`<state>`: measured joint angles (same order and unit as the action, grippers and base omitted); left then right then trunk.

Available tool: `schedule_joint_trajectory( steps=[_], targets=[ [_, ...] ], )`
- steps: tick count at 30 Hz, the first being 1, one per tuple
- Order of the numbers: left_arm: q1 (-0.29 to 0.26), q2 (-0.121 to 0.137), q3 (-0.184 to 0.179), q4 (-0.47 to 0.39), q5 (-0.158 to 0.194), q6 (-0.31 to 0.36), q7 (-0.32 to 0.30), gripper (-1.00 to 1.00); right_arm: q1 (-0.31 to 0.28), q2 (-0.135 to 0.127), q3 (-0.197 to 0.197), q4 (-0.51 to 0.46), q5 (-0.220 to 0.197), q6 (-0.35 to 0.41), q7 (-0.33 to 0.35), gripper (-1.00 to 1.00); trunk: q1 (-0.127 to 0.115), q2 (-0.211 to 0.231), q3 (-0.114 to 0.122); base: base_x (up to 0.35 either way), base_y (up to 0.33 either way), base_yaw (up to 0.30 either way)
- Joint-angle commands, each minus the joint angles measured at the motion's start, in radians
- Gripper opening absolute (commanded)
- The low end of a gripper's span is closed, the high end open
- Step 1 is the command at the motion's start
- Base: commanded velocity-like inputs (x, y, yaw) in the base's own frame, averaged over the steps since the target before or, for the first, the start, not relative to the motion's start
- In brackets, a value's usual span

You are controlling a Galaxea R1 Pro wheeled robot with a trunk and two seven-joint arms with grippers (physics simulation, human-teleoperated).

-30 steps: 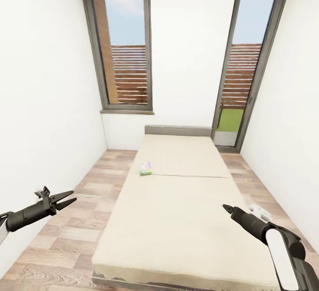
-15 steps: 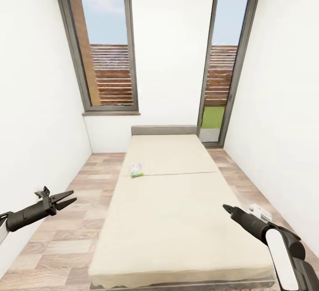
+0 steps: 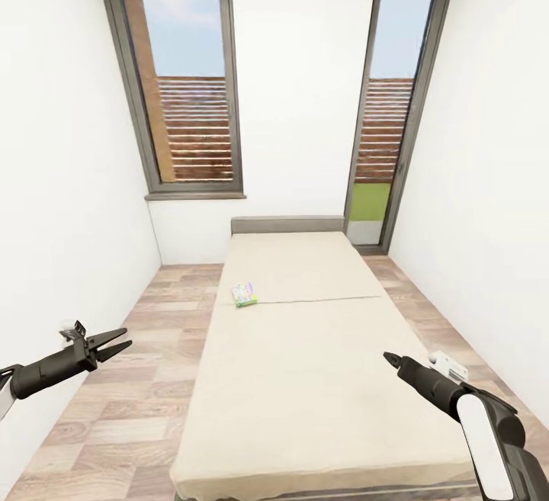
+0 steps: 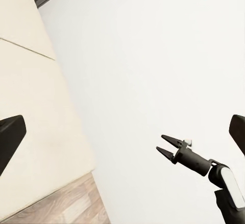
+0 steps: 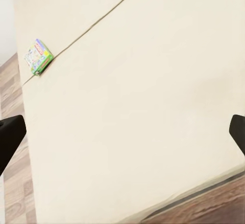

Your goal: Put all the toys in the child's room - the three board games (two on the bed and one on the table), the two jigsaw puzzles on the table, and the tennis ball on the table - inside the toy box on the table in the child's room.

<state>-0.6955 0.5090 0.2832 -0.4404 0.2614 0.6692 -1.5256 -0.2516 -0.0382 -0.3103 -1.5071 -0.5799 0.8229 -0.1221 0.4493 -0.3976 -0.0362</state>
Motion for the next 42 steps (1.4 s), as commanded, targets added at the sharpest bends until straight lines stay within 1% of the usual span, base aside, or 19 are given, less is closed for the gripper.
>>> schedule_joint_trajectory(
  steps=[1,5,10,17,28,32,37,42],
  targets=[
    [-0.001,0.0,0.001,0.0,-0.001,0.011,-0.003,1.0,-0.001,0.0,0.0,-0.001,-0.011,0.004,-0.01,1.0,0.001,-0.002,-0.002,0.019,0.046,0.0],
    [-0.001,0.0,0.001,0.0,-0.001,0.004,-0.004,1.0,-0.001,0.0,0.0,-0.001,-0.011,0.004,-0.009,1.0,0.001,-0.002,-0.002,0.008,0.02,0.0],
    [-0.001,-0.001,0.001,0.0,-0.001,-0.028,-0.008,1.0,-0.001,0.0,0.0,-0.002,-0.011,0.004,-0.01,1.0,0.001,-0.002,-0.002,0.002,0.005,0.0],
    [-0.001,-0.001,0.0,0.0,-0.002,-0.035,-0.006,1.0,-0.001,0.0,0.0,-0.001,-0.017,0.005,-0.009,1.0,0.001,-0.002,-0.002,0.0,0.024,-0.057],
    [-0.001,0.0,-0.001,0.0,-0.002,-0.037,-0.004,1.0,-0.001,0.0,0.0,0.0,-0.015,0.005,-0.008,1.0,0.001,-0.002,-0.002,0.0,0.222,-0.25],
    [-0.001,-0.001,-0.001,0.0,-0.002,-0.037,-0.003,1.0,-0.001,0.0,0.0,0.018,-0.013,0.004,-0.008,1.0,0.001,-0.002,-0.002,0.038,0.244,-0.278],
    [-0.001,-0.001,-0.001,0.0,-0.001,-0.038,-0.002,1.0,-0.001,0.0,0.0,0.046,-0.009,0.004,-0.009,1.0,0.001,-0.002,-0.002,0.026,0.082,-0.279],
    [-0.001,-0.001,-0.001,0.0,-0.002,-0.039,-0.002,1.0,-0.002,0.0,0.0,0.054,-0.008,0.004,-0.009,1.0,0.001,-0.002,-0.002,0.005,0.033,-0.279]
  ],
)
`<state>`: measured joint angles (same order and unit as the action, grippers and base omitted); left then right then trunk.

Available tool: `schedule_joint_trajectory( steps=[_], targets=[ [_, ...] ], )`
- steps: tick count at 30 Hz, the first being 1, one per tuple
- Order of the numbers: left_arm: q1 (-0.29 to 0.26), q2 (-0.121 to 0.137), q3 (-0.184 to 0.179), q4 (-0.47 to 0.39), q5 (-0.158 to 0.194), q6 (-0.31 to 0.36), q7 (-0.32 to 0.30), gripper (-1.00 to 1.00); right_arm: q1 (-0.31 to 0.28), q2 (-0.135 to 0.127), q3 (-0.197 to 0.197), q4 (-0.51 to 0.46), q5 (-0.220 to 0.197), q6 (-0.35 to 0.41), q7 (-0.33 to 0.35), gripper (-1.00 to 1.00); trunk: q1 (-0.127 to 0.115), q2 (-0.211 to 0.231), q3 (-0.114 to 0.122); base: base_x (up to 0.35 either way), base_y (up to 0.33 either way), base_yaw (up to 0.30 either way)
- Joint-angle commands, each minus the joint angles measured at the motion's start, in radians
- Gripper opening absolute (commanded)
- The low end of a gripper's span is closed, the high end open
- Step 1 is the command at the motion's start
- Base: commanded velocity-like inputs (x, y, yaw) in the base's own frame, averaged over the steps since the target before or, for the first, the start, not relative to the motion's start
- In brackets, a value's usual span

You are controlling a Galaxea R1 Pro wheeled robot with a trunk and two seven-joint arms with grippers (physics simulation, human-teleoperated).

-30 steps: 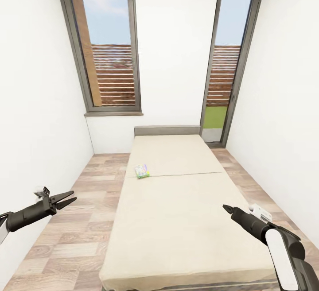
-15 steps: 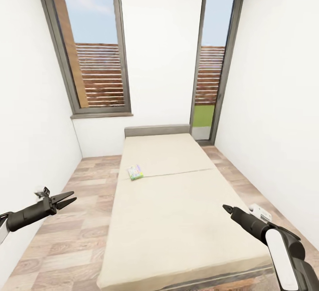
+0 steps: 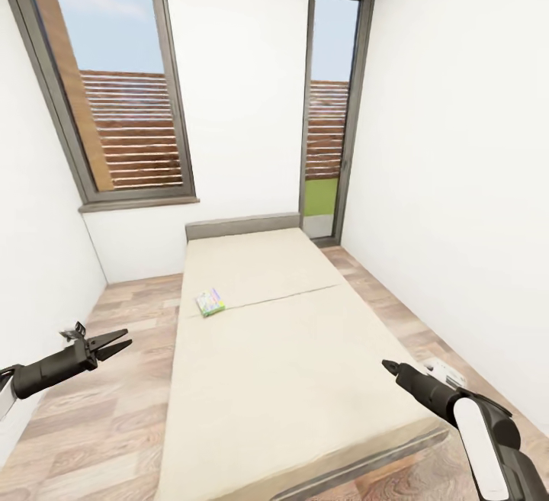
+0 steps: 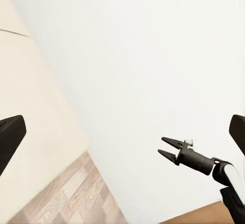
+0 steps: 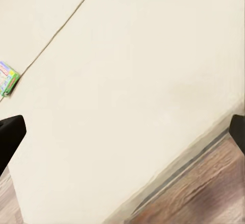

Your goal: Put all the toys in the child's room - the three board games (two on the bed and one on the table), the two jigsaw puzzles on the table, and the tennis ball on the table - inside the toy box on the table in the child's room.

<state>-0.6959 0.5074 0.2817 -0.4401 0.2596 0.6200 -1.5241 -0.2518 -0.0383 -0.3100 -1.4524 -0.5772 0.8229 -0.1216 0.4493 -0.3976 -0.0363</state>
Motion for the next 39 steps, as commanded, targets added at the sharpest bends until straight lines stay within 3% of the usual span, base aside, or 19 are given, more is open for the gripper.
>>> schedule_joint_trajectory(
  steps=[1,15,39],
  targets=[
    [-0.001,0.0,0.001,0.0,0.0,0.011,-0.004,1.0,-0.001,0.0,0.0,0.0,-0.01,0.004,-0.01,1.0,0.001,-0.002,-0.002,0.002,0.103,-0.279],
    [-0.001,0.0,0.001,0.0,0.0,0.01,-0.003,1.0,-0.001,0.0,0.0,0.001,-0.01,0.004,-0.01,1.0,0.001,-0.002,-0.002,0.0,0.17,-0.221],
    [-0.001,-0.001,0.001,0.0,0.001,0.01,-0.004,1.0,-0.001,0.001,0.0,0.001,-0.01,0.004,-0.01,1.0,0.001,-0.002,-0.002,-0.003,0.089,-0.01]
  ],
)
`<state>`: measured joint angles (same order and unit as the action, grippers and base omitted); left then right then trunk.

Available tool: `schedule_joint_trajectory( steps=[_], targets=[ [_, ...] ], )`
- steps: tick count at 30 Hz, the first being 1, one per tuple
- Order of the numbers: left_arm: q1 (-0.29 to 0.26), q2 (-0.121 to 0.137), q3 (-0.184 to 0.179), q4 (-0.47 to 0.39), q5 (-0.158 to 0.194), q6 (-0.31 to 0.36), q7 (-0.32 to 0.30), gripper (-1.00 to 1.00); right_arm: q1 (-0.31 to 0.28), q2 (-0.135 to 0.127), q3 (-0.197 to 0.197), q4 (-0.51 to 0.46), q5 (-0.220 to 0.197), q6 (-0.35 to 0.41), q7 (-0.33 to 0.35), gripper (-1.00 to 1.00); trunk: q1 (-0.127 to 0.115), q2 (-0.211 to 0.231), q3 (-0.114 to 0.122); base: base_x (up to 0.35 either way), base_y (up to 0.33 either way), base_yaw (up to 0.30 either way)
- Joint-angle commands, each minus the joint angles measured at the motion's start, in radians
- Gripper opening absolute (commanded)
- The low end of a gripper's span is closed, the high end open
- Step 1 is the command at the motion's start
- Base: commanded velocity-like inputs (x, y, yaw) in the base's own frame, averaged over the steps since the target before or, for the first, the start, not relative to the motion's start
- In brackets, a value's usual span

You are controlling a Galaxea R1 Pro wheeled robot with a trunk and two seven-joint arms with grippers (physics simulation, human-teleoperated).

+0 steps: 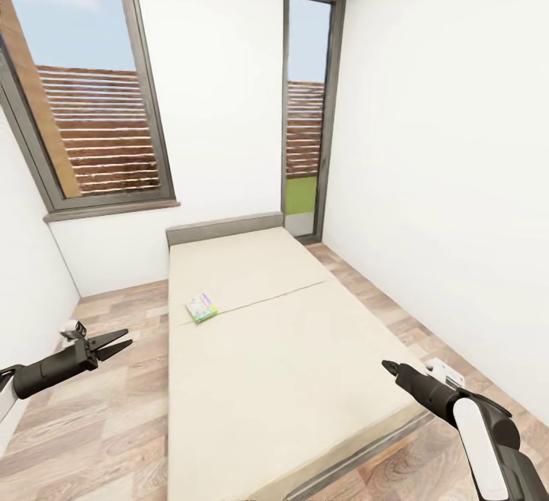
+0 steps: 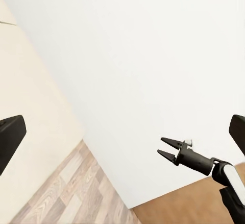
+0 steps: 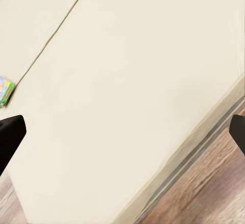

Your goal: Put all the toys in the child's room - the three board games (two on the bed and one on the table), the two jigsaw puzzles on the table, and the tennis ball on the table - inside the toy box on the table in the child's room.

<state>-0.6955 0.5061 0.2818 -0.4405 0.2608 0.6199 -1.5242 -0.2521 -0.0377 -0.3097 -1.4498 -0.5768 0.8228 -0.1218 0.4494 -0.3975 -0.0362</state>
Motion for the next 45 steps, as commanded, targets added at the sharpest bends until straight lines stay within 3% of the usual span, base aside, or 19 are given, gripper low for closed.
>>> schedule_joint_trajectory(
  steps=[1,15,22,35,45],
  targets=[
    [-0.001,0.0,0.0,0.0,0.0,0.011,-0.004,1.0,-0.001,0.0,0.0,-0.001,-0.011,0.004,-0.01,1.0,0.001,-0.002,-0.002,-0.066,0.166,0.0],
    [-0.001,0.0,0.0,0.0,0.0,0.011,-0.004,1.0,-0.001,0.0,0.0,-0.001,-0.011,0.004,-0.01,1.0,0.001,-0.002,-0.002,-0.049,0.257,0.0],
    [-0.001,0.0,0.0,0.0,-0.001,0.011,-0.003,1.0,-0.001,0.0,0.001,-0.001,-0.011,0.004,-0.009,1.0,0.001,-0.002,-0.002,0.155,0.222,0.0],
    [-0.001,0.0,0.0,0.0,-0.001,0.011,-0.004,1.0,-0.001,0.001,0.001,-0.001,-0.011,0.004,-0.01,1.0,0.001,-0.002,-0.002,0.07,0.091,-0.003],
    [-0.001,0.001,0.001,0.0,0.0,0.011,-0.004,1.0,-0.001,0.001,0.0,-0.001,-0.014,0.004,-0.009,1.0,0.001,-0.002,-0.002,0.001,0.123,-0.204]
  ],
)
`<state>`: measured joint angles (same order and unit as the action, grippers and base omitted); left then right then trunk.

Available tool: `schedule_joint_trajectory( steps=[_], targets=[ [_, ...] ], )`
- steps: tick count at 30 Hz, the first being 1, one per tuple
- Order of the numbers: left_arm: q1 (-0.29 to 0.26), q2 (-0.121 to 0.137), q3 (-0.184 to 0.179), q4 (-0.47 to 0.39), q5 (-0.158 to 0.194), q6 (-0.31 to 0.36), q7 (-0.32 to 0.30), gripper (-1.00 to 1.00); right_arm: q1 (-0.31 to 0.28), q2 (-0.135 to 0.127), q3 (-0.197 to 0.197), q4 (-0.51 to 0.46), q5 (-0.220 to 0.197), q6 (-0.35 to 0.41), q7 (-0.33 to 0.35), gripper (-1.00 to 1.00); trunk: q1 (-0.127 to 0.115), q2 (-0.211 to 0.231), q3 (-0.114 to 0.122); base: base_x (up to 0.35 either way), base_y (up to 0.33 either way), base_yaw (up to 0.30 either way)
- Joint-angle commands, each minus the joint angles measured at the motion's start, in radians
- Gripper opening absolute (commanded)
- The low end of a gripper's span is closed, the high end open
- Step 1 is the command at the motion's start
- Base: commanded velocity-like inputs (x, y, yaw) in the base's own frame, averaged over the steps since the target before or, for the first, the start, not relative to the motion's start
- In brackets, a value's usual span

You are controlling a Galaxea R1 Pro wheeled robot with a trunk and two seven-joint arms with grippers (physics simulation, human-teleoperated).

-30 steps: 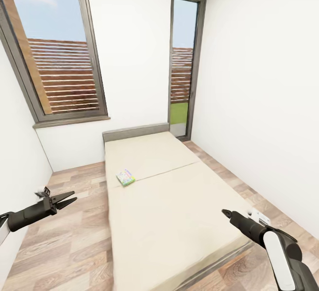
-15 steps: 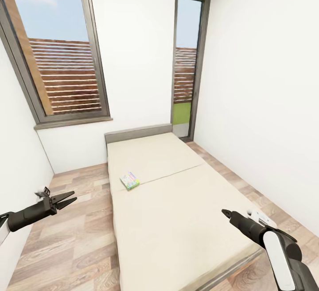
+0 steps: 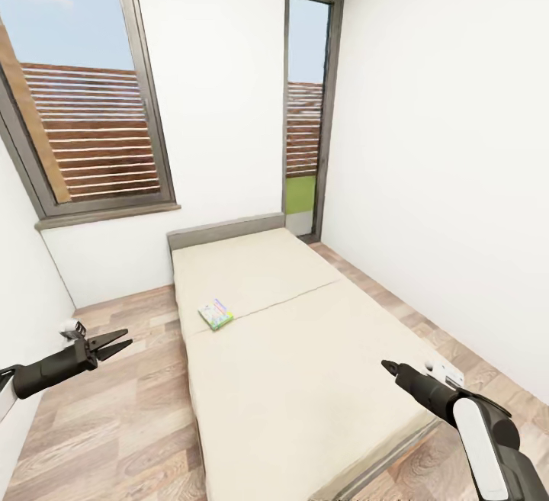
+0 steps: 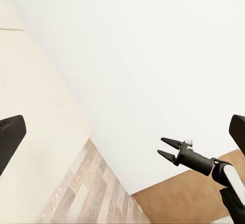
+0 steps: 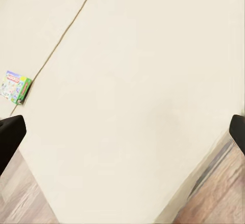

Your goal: Put all the toys in the child's room - the three board games (two on the bed and one on the table), the two jigsaw puzzles on the table, and the tennis ball on the table - inside the toy box on the table in the child's room.

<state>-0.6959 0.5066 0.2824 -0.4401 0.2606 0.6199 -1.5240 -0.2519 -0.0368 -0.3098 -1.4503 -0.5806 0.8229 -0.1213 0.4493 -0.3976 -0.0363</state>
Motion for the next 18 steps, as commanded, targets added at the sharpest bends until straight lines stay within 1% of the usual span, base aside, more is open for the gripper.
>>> schedule_joint_trajectory(
  steps=[1,5,11,18],
  targets=[
    [-0.001,0.0,0.001,0.0,0.0,0.011,-0.004,1.0,-0.001,0.0,0.0,-0.001,-0.011,0.004,-0.009,1.0,0.001,-0.002,-0.002,0.0,0.016,-0.271],
    [-0.001,0.0,0.001,0.0,-0.001,0.011,-0.004,1.0,-0.001,0.0,0.0,-0.001,-0.01,0.004,-0.009,1.0,0.001,-0.002,-0.002,0.0,0.011,-0.275],
    [-0.001,0.0,0.001,0.0,0.0,0.011,-0.004,1.0,-0.001,0.0,0.001,-0.001,-0.009,0.004,-0.01,1.0,0.001,-0.002,-0.002,0.0,0.062,-0.278],
    [-0.001,0.001,0.001,0.0,-0.001,0.011,-0.005,1.0,-0.001,0.0,0.001,-0.001,-0.007,0.004,-0.01,1.0,0.001,-0.002,-0.002,0.0,0.129,-0.279]
  ],
)
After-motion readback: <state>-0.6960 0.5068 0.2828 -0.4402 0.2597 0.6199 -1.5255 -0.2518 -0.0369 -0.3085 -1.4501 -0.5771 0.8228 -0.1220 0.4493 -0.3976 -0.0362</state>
